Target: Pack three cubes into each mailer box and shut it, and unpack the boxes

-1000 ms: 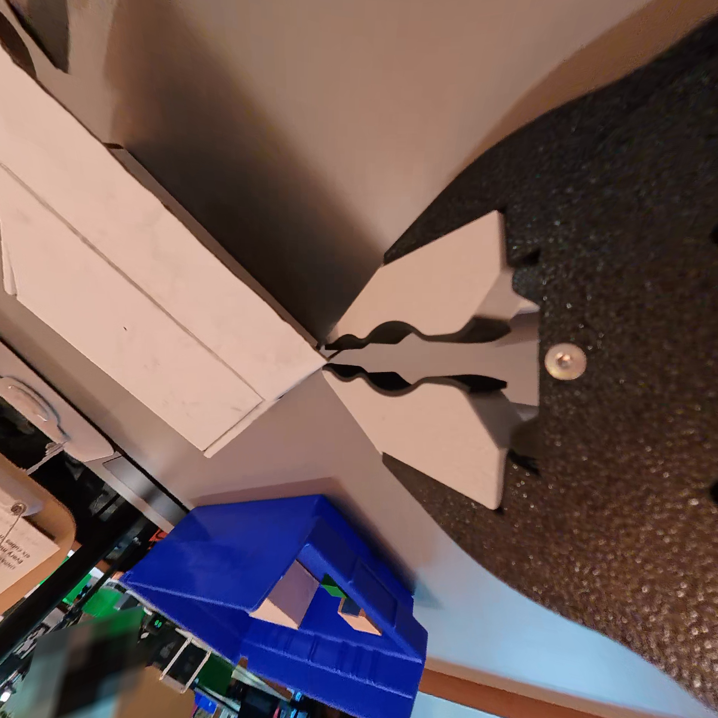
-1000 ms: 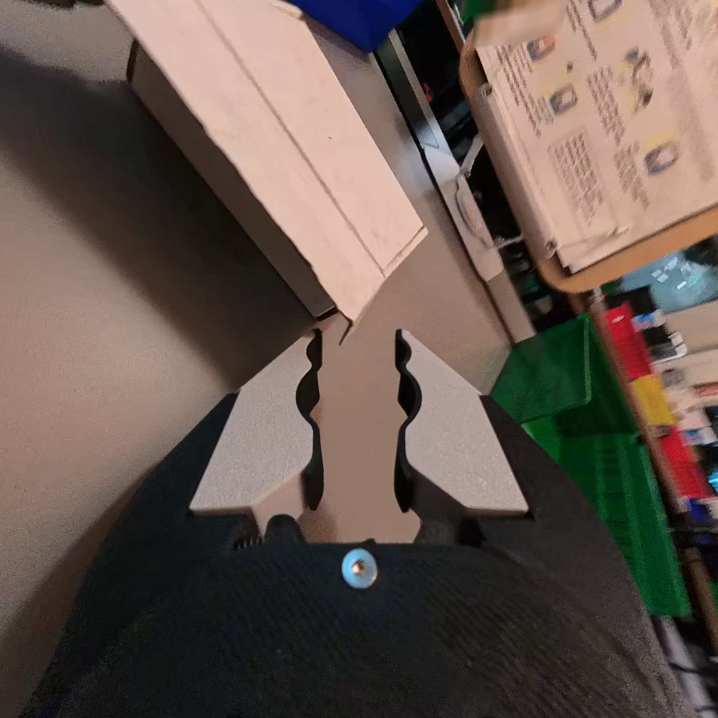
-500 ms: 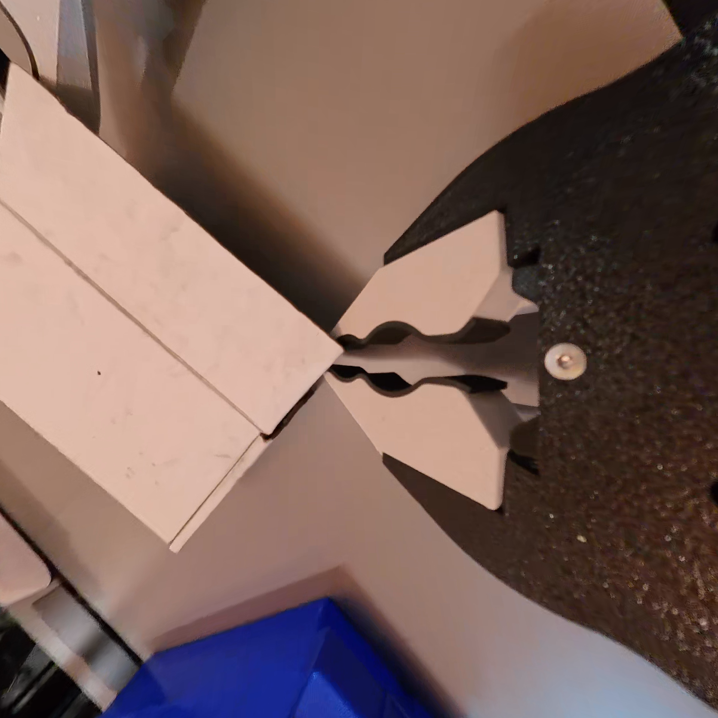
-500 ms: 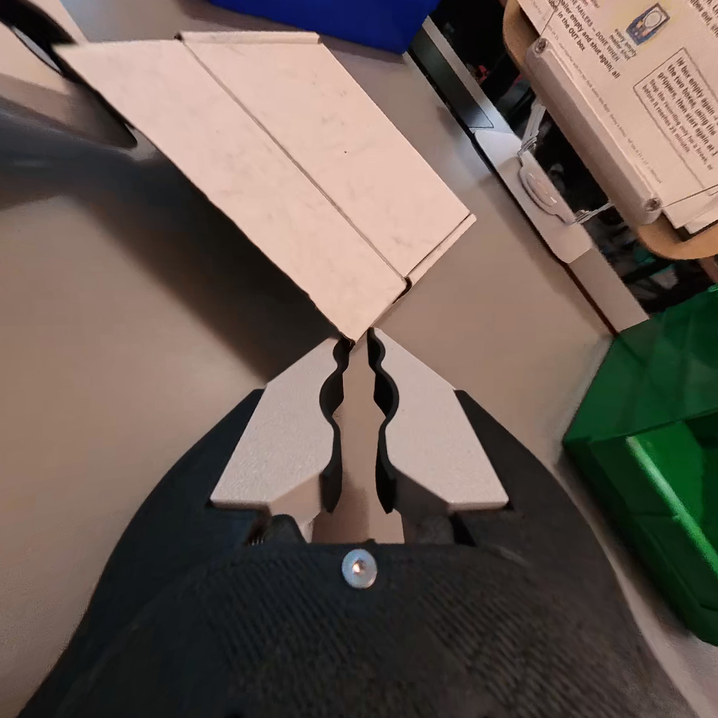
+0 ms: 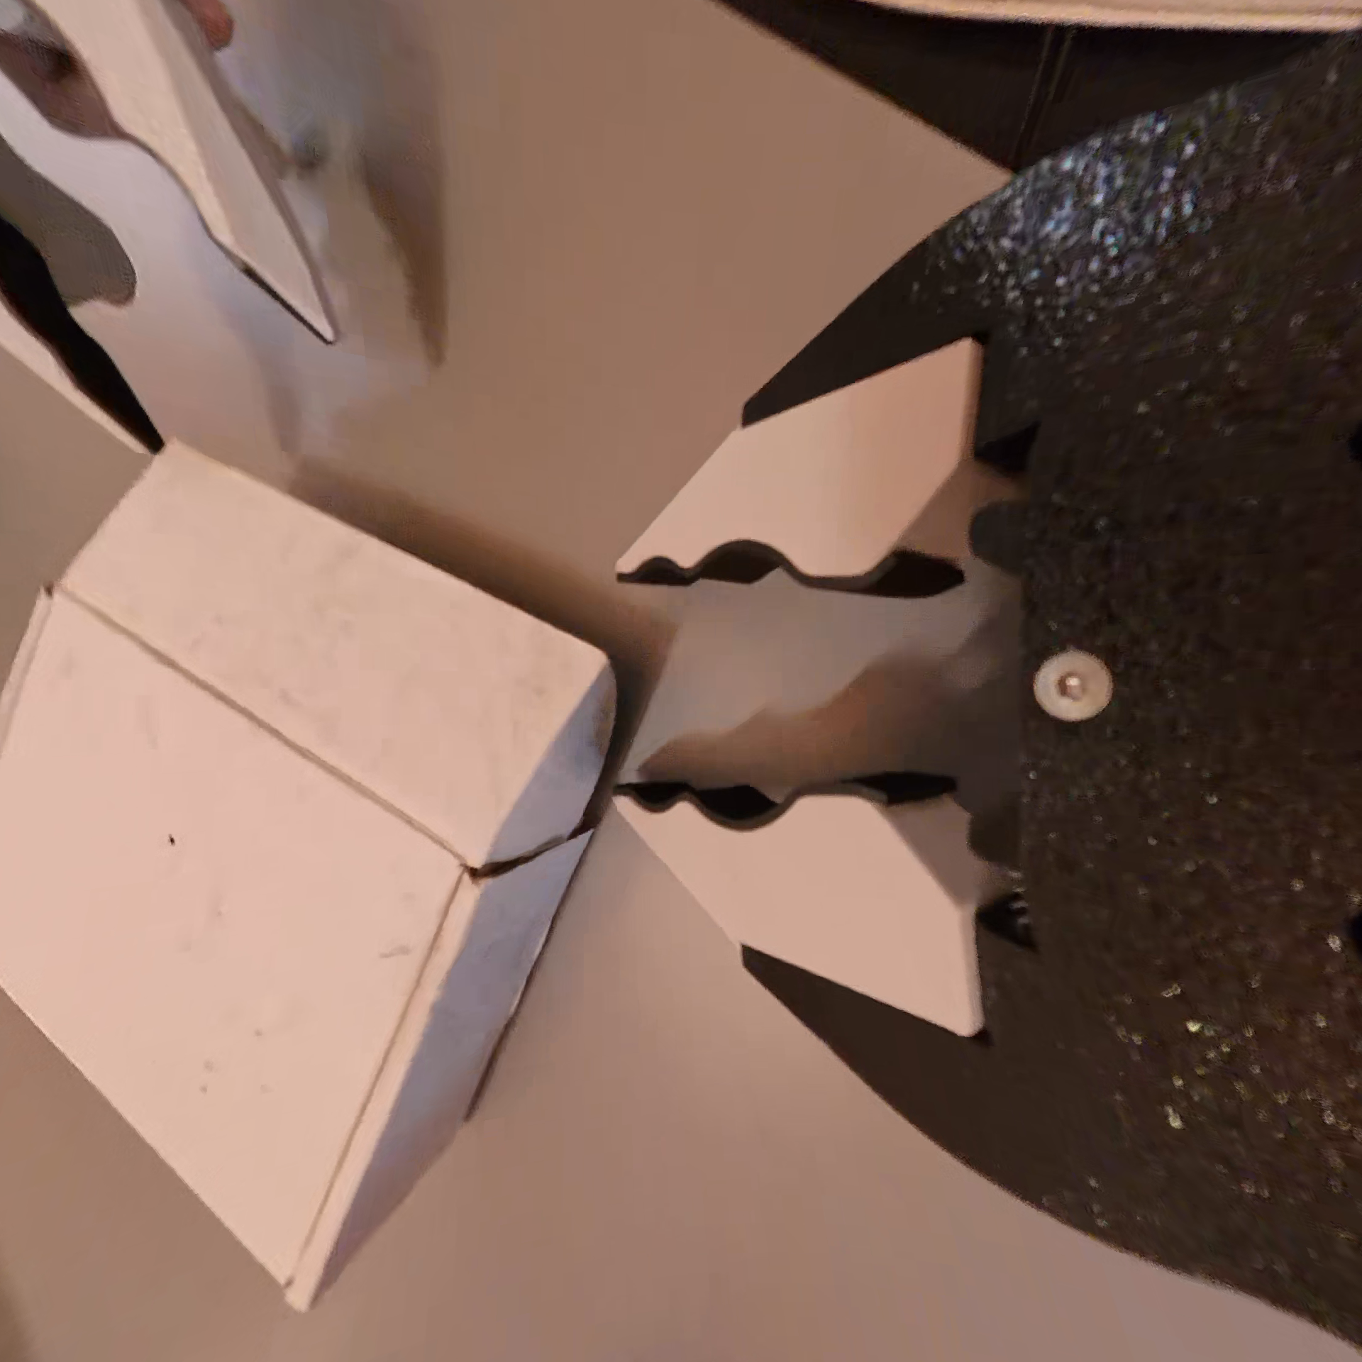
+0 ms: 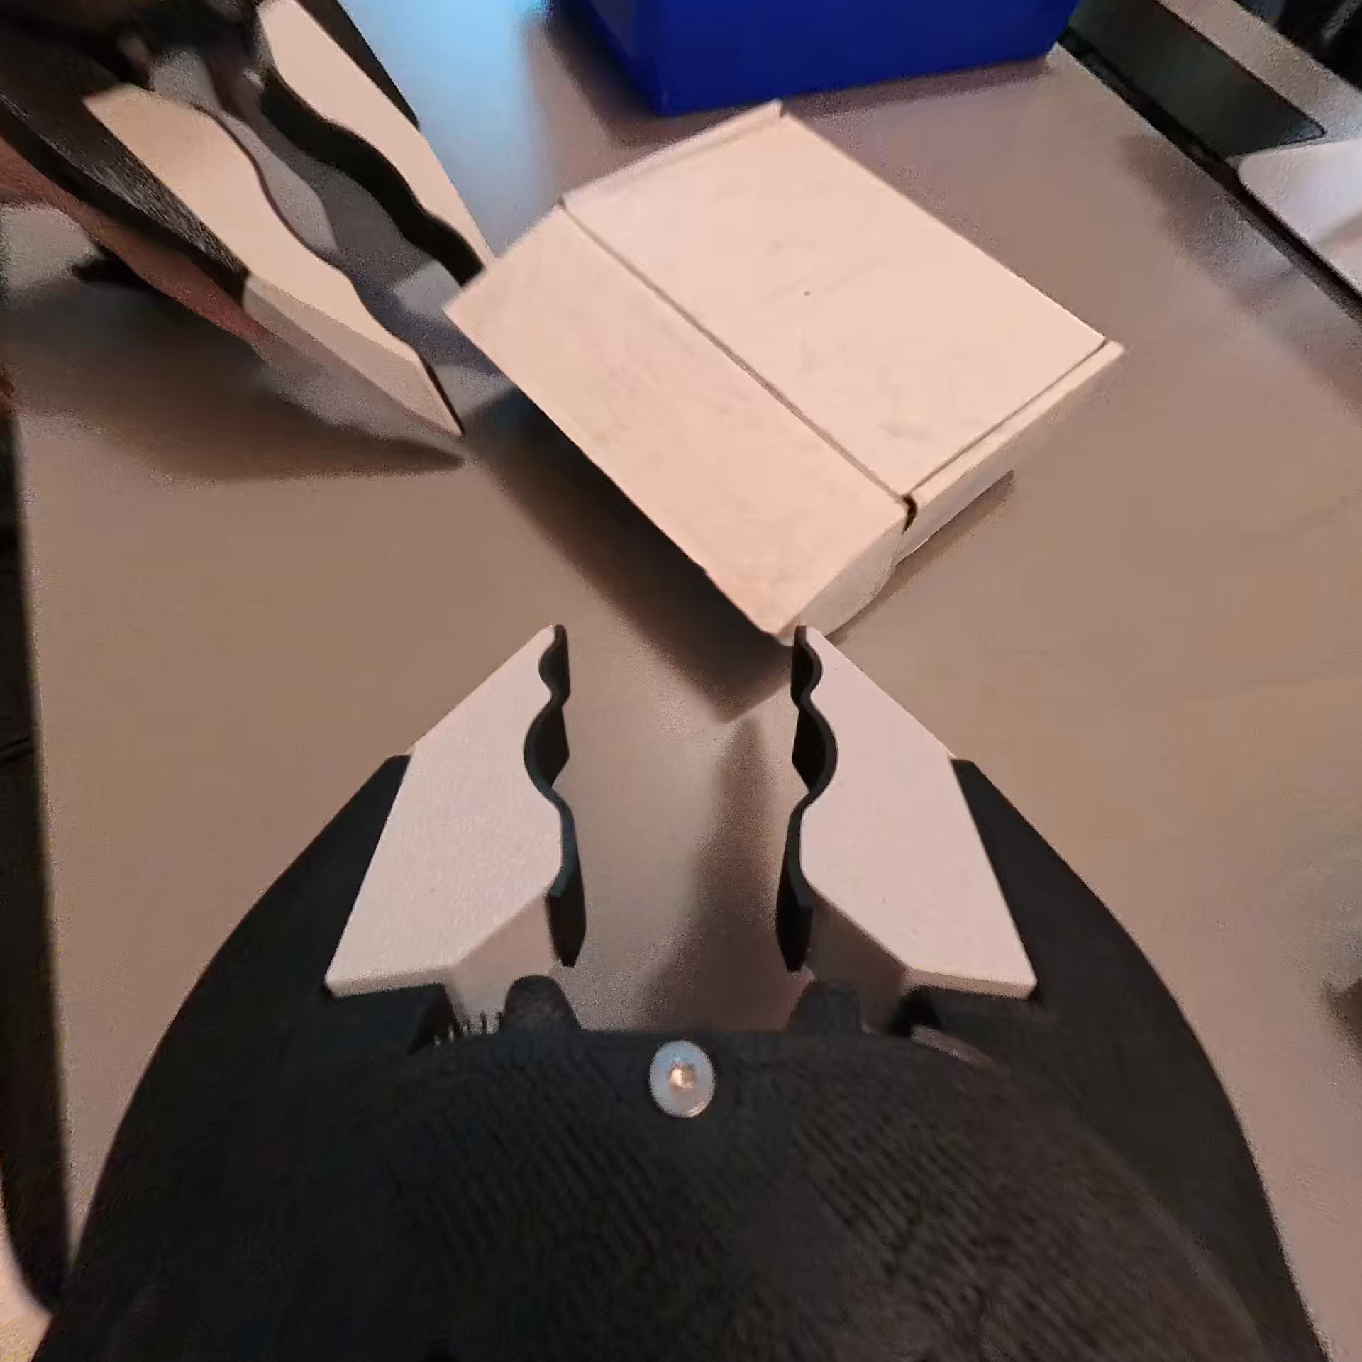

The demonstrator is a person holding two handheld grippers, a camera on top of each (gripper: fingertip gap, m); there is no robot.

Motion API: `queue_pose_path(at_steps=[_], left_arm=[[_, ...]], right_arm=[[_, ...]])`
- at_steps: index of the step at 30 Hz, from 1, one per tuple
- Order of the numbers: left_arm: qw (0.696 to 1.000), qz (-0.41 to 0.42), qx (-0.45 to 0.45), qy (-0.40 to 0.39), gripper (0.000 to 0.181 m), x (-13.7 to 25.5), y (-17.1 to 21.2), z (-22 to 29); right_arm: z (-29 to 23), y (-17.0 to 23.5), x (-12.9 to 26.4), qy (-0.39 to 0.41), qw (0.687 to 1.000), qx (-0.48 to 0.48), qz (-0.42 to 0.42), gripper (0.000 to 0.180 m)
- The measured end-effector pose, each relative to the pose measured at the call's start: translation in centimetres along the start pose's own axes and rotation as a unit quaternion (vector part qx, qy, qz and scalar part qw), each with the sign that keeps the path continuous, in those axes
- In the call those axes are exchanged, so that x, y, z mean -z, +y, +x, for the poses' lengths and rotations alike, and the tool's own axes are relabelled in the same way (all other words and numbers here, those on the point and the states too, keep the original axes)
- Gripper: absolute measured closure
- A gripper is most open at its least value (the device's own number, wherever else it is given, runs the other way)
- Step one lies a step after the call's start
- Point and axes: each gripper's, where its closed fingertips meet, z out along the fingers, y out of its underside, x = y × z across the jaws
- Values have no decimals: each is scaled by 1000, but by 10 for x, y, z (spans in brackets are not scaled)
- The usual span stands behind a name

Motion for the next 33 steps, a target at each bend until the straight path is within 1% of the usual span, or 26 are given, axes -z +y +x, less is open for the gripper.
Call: queue_pose_path(at_steps=[1,3,5,7,8,10,13,15,16,19,22,24,26,27,28,31,33], left_arm=[[1000,6,0,15,124,4,-1,3],[999,25,9,31,119,13,-4,4],[995,70,39,52,122,22,-17,5],[987,108,93,75,128,28,-29,6],[984,113,116,80,128,28,-32,4],[982,110,136,75,129,26,-30,-1],[984,118,130,31,128,25,-29,-18],[986,115,119,11,125,25,-28,-27],[988,109,106,16,123,23,-26,-27],[992,84,77,48,115,14,-23,-20],[994,75,50,63,113,6,-23,-19],[993,65,53,81,113,2,-24,-17],[992,59,52,94,114,-2,-24,-15],[993,60,52,88,116,-2,-25,-18],[993,63,55,83,117,-2,-26,-21],[993,67,78,55,126,-3,-27,-35],[995,65,70,32,128,-4,-27,-40]], right_arm=[[-1,-3,7,-12,1000,-11,12,119],[4,-9,18,-10,999,-23,37,121],[20,-8,23,18,998,-41,43,128],[34,-5,22,34,997,-57,35,130],[39,-6,20,38,997,-63,35,131],[47,-11,15,35,996,-74,44,131],[50,-19,7,-3,994,-89,57,127],[55,-18,1,-16,993,-102,51,124],[56,-17,-2,-26,993,-102,46,119],[56,-18,-7,-63,993,-91,46,112],[55,-22,-13,-90,992,-72,46,108],[53,-20,-18,-110,992,-52,33,108],[52,-11,-27,-117,992,-39,1,110],[51,-8,-31,-125,991,-39,-12,110],[47,-8,-32,-141,989,-40,-15,115],[45,-10,-37,-136,990,-33,-7,118],[44,-10,-40,-128,991,-24,-5,123]])
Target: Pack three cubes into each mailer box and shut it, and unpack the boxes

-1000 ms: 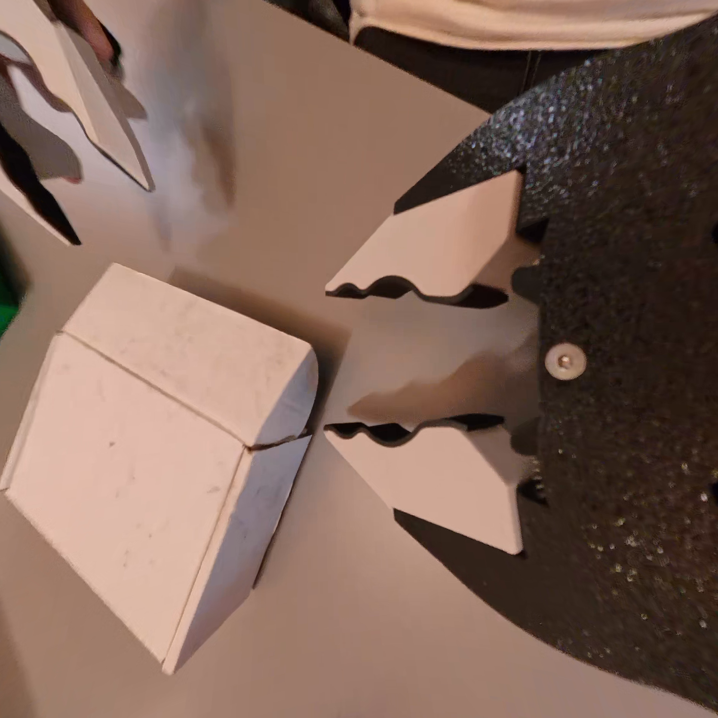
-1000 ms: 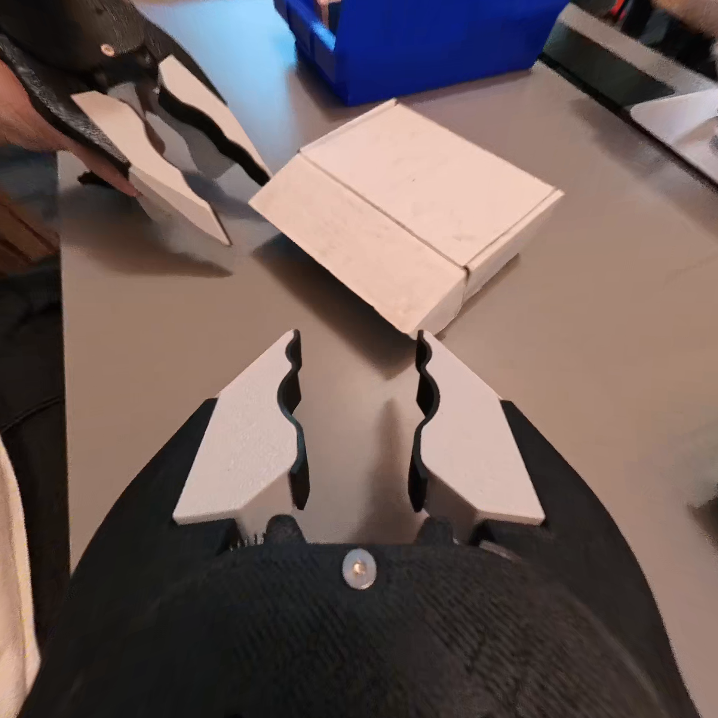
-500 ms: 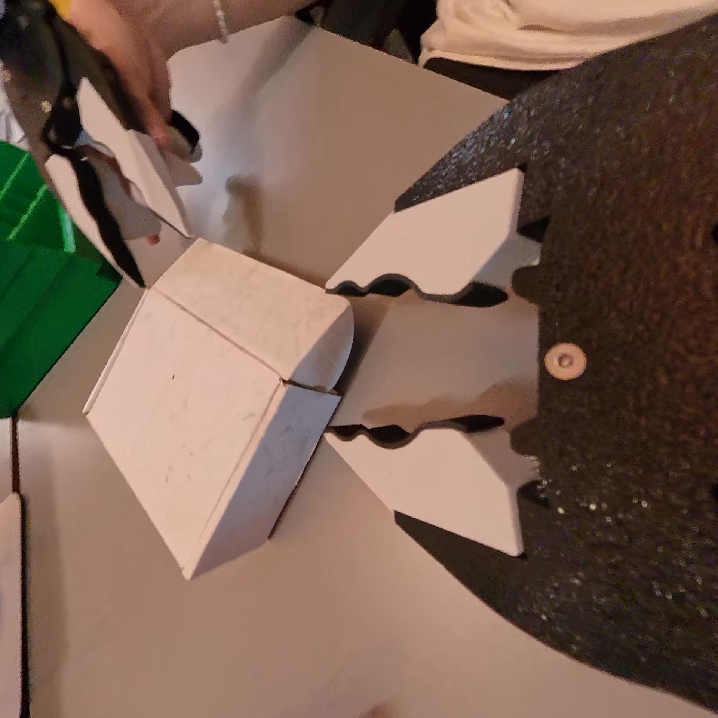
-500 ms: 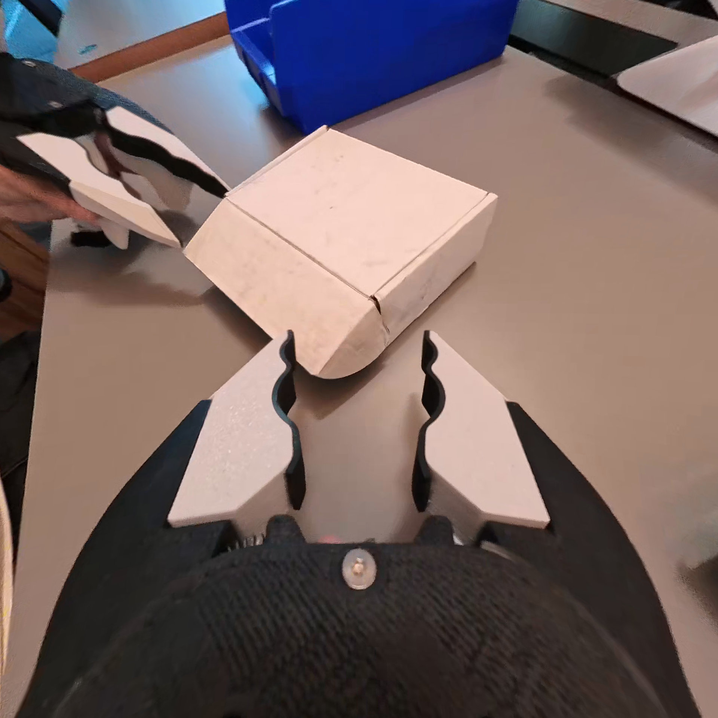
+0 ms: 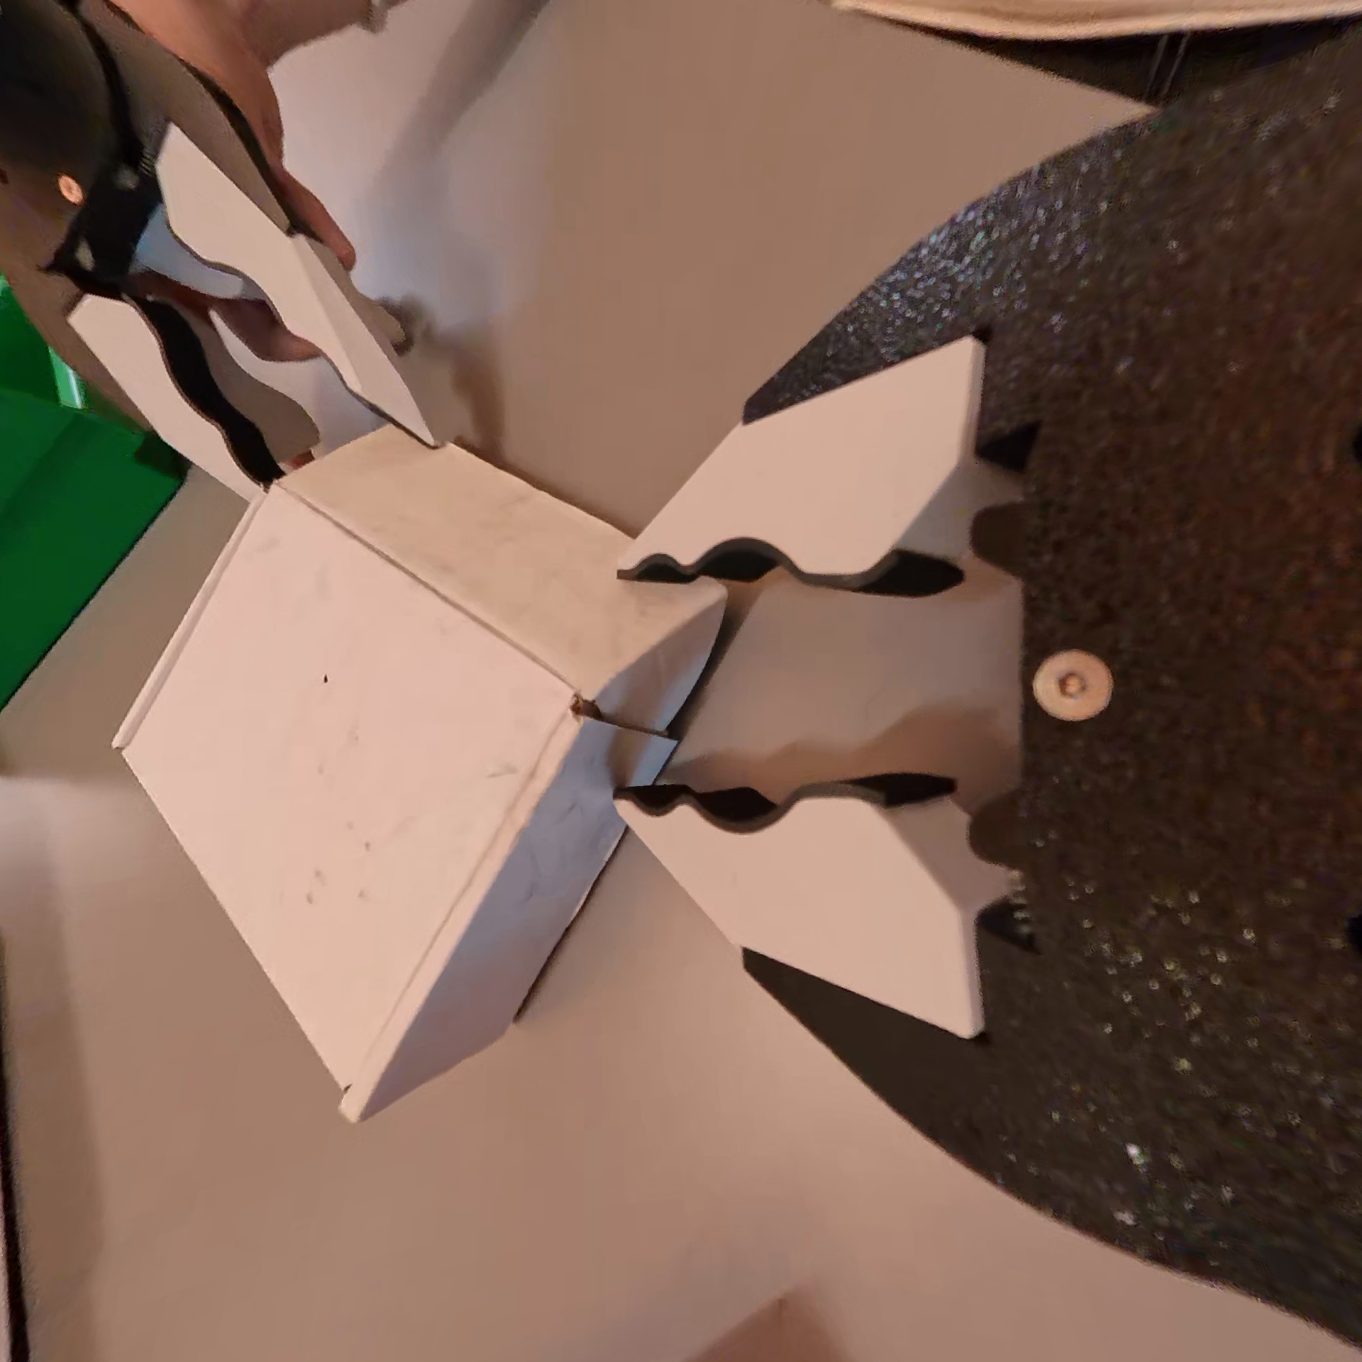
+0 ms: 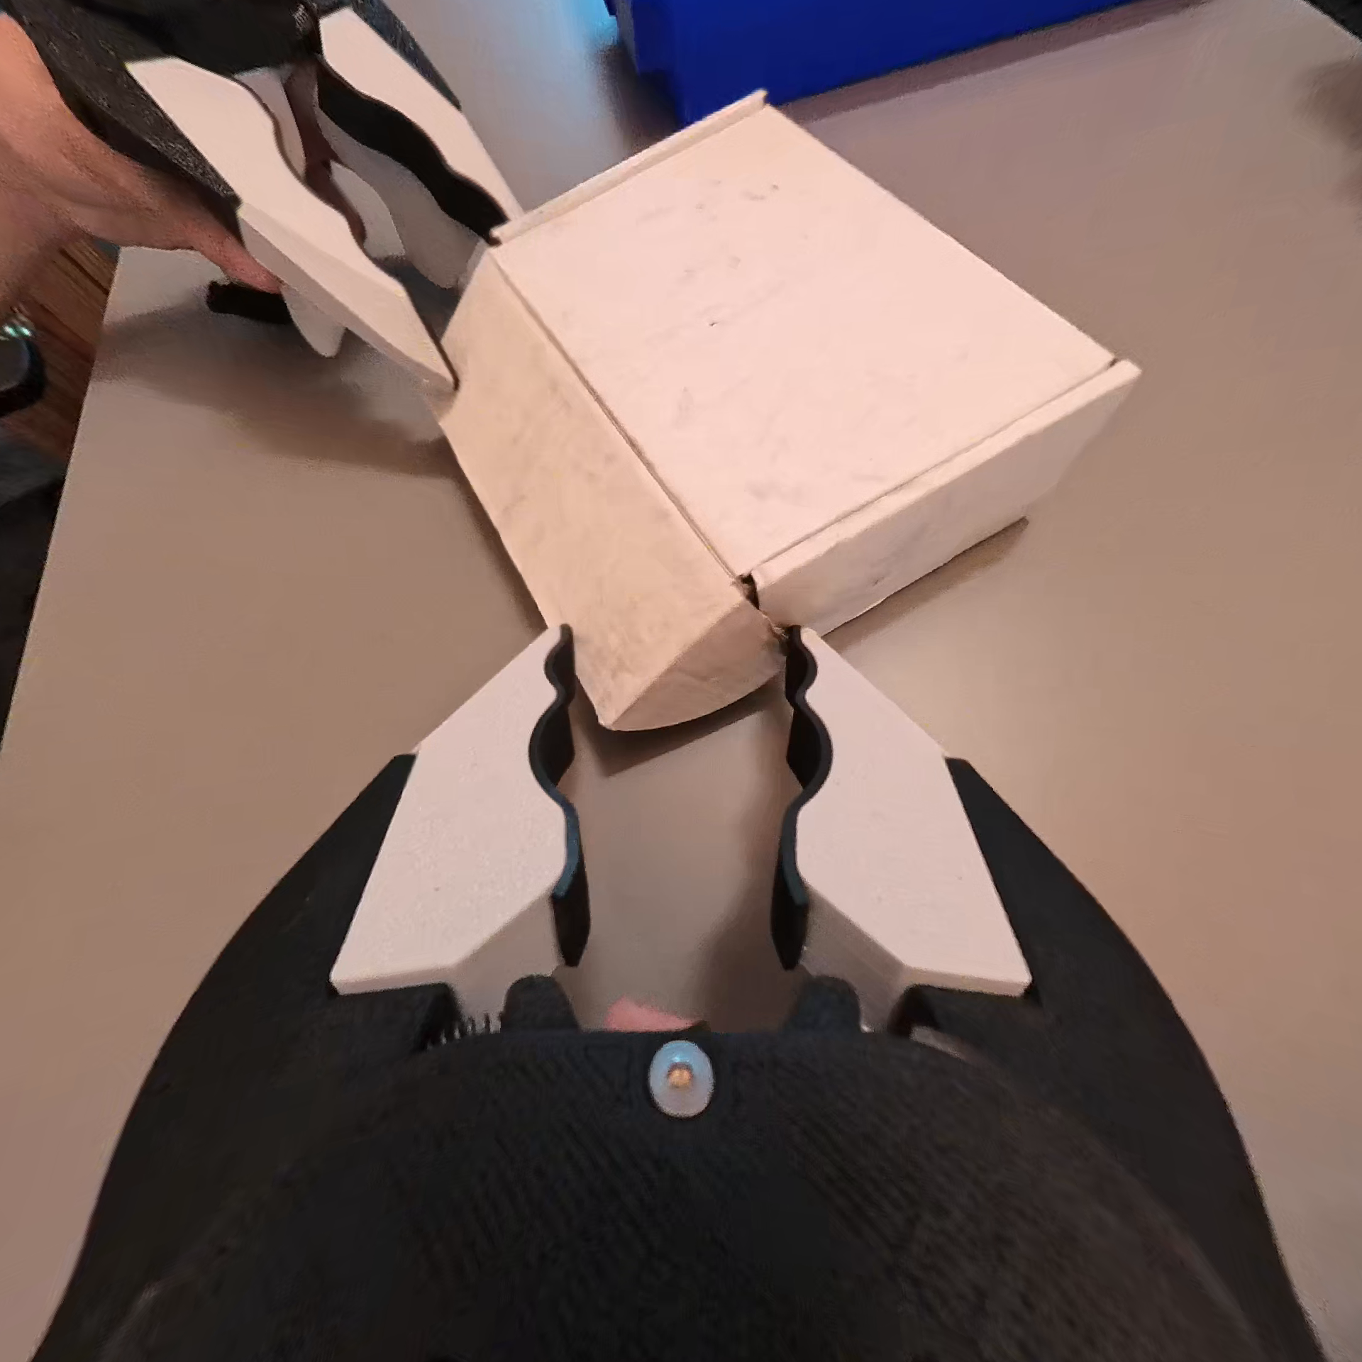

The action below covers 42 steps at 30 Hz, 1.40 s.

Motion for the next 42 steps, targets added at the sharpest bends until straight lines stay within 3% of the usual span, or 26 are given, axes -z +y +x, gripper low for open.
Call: queue_pose_path(at_steps=[5,14,18,21,23,24,25,26,30,36,42], left_arm=[[998,-10,-51,-42,132,-3,1,-5],[997,-15,-66,-29,122,1,3,-8],[995,-29,-96,-21,118,3,7,-8],[990,-27,-137,-30,113,10,7,-6],[982,-18,-184,-45,113,15,4,-8],[979,-10,-197,-50,113,16,1,-9],[979,0,-197,-53,114,18,-5,-9],[982,14,-183,-51,119,19,-14,-8],[991,83,-76,-78,179,22,-58,-20],[995,45,-49,-70,181,-7,-55,-36],[996,50,-4,-79,181,-11,-53,-46]], right_arm=[[4,1,0,21,999,24,-5,129],[6,2,14,60,996,59,21,117],[12,4,22,99,995,11,16,117],[-3,13,22,115,988,98,-18,117],[0,27,22,168,963,197,-79,117],[3,25,23,199,948,236,-81,126],[4,21,22,223,935,263,-79,120],[5,19,21,241,925,282,-79,121],[12,13,18,310,885,338,-84,128],[11,14,12,332,861,375,-90,145],[10,15,15,349,833,417,-102,143]])
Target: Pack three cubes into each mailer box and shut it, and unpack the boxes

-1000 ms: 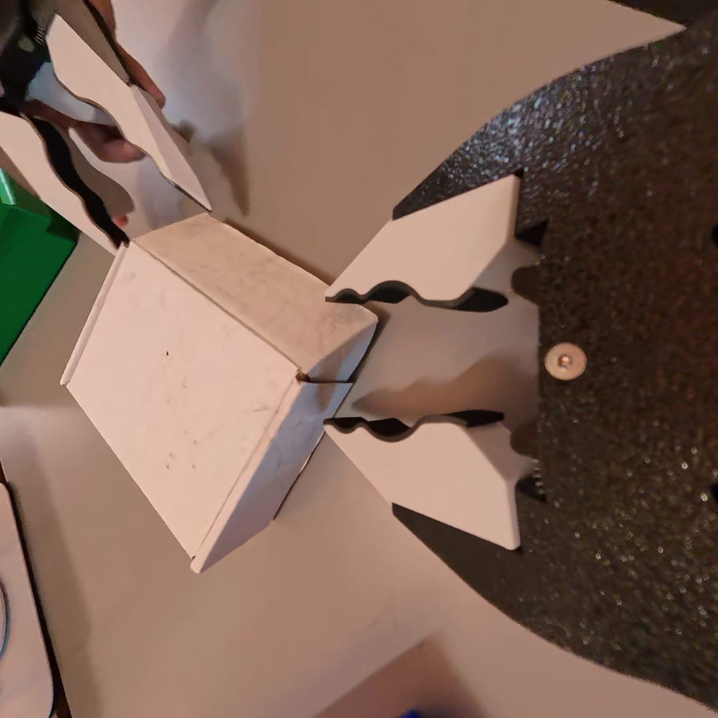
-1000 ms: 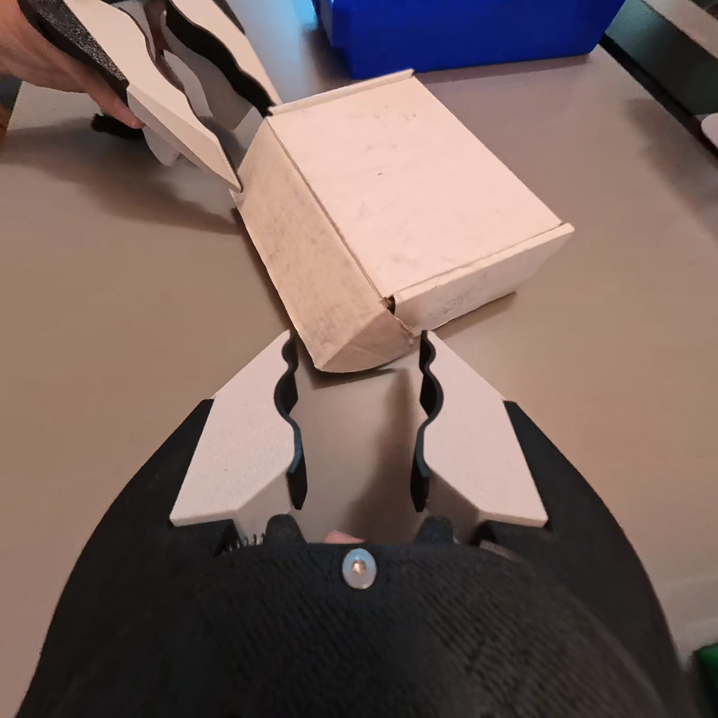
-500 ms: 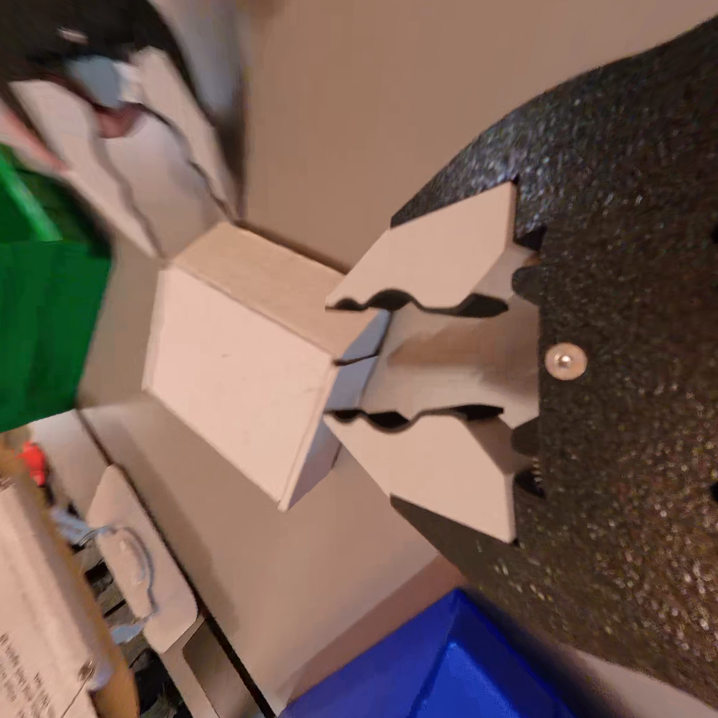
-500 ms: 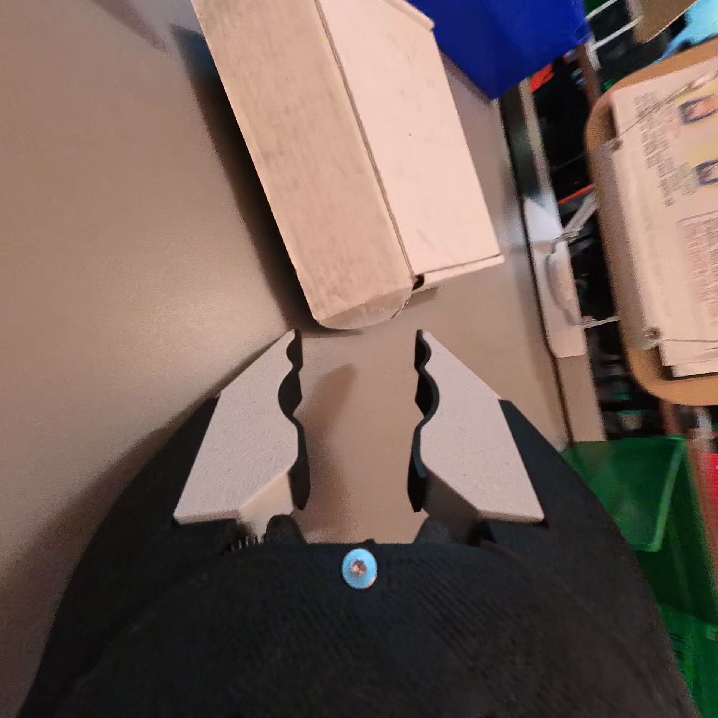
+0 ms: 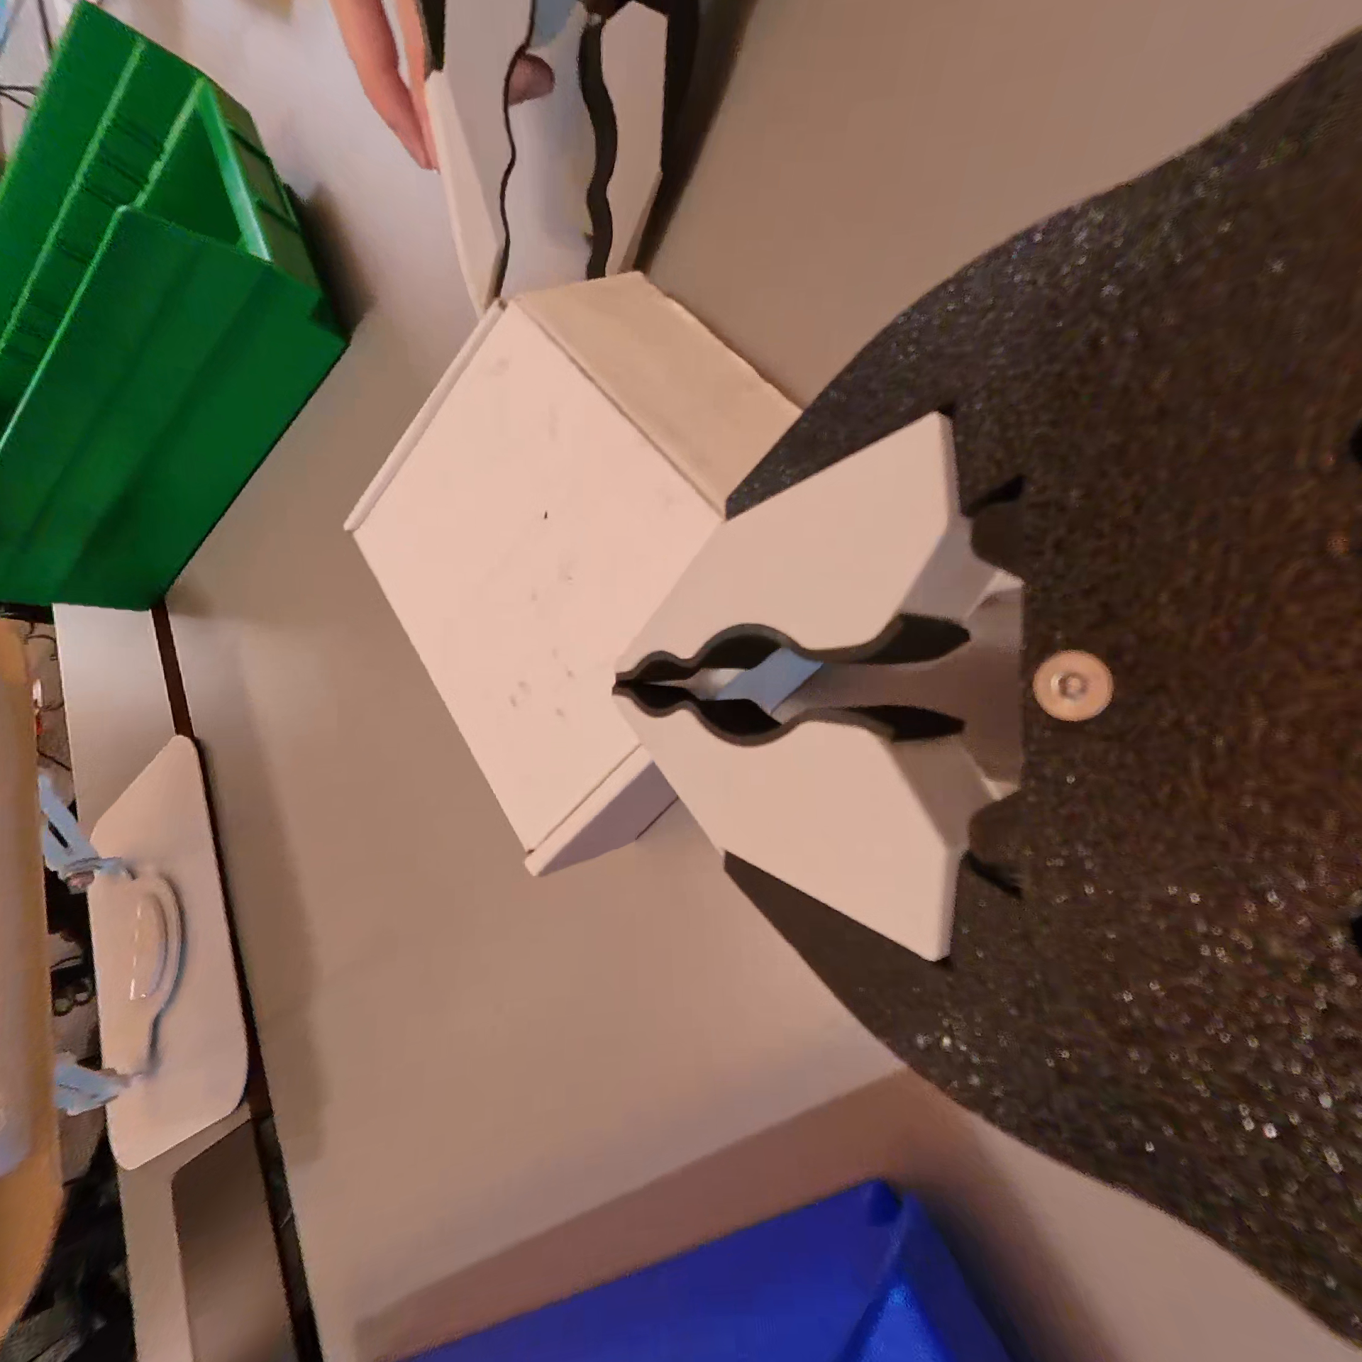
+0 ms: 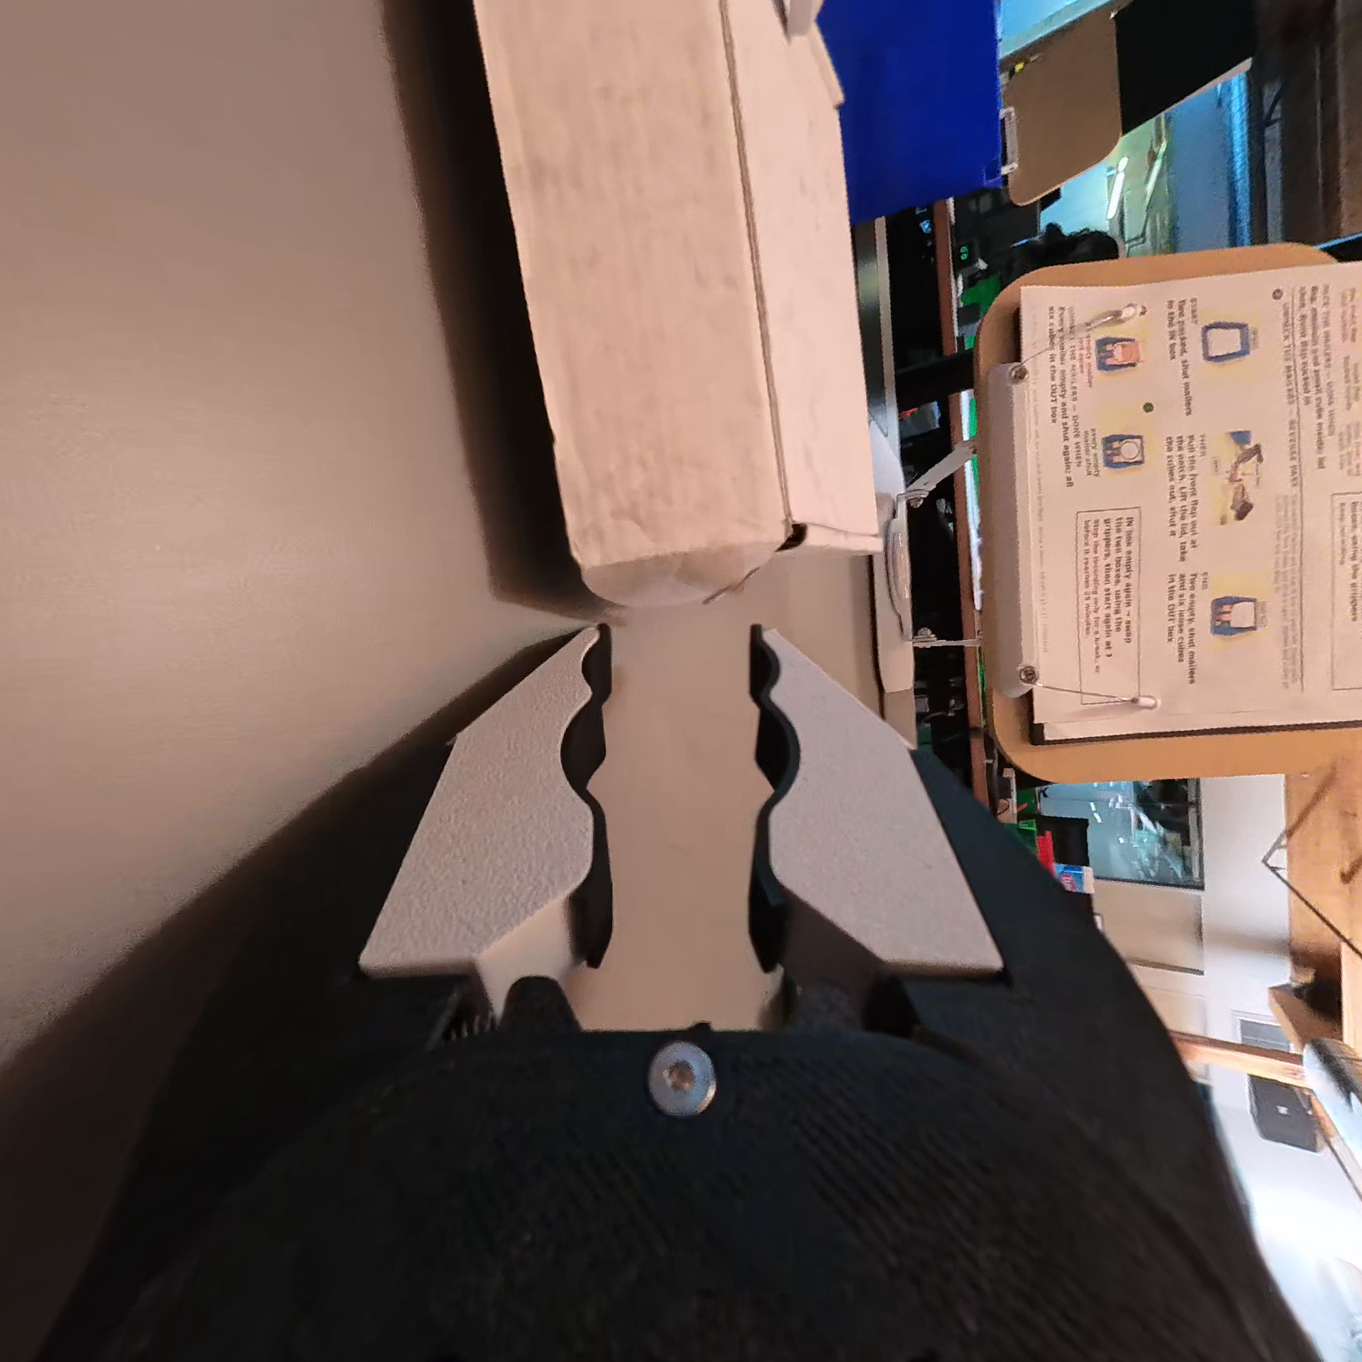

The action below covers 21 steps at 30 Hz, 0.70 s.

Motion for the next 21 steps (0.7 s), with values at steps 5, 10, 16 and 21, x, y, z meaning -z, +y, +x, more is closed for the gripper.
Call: queue_pose_path(at_steps=[5,10,16,21], left_arm=[[999,-18,44,2,181,-2,-1,-5],[999,-29,39,-23,181,-2,-1,-5],[997,-22,63,-25,181,-2,-1,-5],[997,-23,68,-40,181,-2,-1,-5]], right_arm=[[-3,-19,1,-2,999,-8,48,134],[0,-31,17,54,991,118,44,127],[-13,-46,33,33,999,13,36,133],[-21,-42,21,44,998,-39,-13,136]])
